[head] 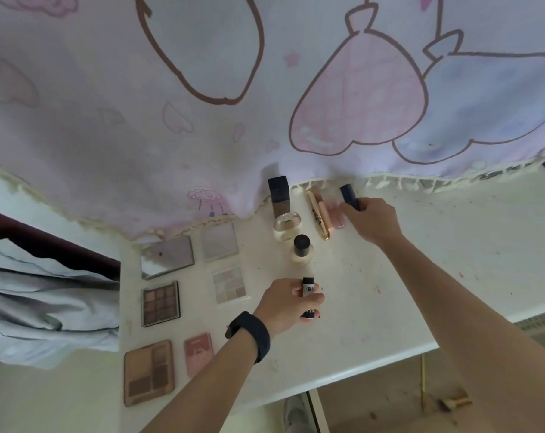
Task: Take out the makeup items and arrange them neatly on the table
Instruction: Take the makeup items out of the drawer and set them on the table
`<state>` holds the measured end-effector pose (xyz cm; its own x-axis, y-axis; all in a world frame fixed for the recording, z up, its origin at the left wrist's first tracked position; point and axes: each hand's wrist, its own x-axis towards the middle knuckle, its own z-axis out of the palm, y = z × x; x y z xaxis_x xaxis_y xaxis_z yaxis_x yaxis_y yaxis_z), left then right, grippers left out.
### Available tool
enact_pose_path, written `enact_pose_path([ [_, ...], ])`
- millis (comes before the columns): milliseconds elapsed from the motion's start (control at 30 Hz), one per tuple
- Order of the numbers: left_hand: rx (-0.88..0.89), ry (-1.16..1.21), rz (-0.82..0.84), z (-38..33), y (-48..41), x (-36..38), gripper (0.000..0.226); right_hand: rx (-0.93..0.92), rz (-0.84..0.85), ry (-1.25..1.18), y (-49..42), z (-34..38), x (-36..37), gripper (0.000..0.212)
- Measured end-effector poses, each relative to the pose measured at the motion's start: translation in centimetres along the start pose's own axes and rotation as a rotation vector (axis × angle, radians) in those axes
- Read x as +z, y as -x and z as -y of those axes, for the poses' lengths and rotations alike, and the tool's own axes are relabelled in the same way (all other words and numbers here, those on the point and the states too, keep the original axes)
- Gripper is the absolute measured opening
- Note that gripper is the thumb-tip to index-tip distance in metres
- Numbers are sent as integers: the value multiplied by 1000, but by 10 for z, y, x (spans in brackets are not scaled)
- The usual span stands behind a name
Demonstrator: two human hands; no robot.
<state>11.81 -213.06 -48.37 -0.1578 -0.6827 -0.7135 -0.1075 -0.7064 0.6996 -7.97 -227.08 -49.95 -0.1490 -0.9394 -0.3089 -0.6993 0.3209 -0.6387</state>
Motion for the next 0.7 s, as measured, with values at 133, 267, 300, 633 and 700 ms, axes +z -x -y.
enact_pose_path([
  [133, -24, 0, 15, -5, 3, 3, 21, -15, -40, 80, 1, -13, -5, 12],
  [267, -35, 15, 53, -13, 8, 9, 23, -43, -28, 70, 5, -9, -1, 35],
  [300, -36, 26, 62, -14, 8, 10, 23, -34, -25, 46, 8, -8, -1, 40],
  [633, 73, -30, -52, -2, -4, 30, 49, 52, 53, -495, 111, -41, -19, 14],
  [700, 115, -88, -70, 0, -8, 36, 53, 70, 250, -570, 136, -51, -18, 14],
])
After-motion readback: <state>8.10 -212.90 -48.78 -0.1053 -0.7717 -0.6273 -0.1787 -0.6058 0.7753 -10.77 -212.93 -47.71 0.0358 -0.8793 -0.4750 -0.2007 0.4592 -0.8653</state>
